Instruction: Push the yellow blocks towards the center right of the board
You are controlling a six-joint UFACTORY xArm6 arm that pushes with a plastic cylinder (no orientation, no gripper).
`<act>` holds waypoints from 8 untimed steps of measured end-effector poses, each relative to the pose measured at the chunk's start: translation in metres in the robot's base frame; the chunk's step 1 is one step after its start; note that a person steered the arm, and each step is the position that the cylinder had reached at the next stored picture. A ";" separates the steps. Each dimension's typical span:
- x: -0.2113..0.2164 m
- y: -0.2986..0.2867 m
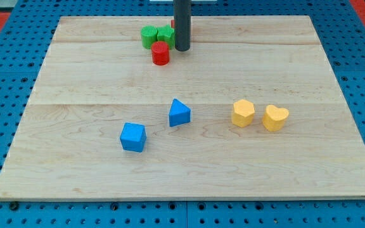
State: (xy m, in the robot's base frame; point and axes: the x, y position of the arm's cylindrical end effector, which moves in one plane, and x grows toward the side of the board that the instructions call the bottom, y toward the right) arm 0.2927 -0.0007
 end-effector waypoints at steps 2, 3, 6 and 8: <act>0.086 0.033; 0.128 0.055; 0.221 0.143; 0.178 0.205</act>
State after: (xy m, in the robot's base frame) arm 0.4705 0.2047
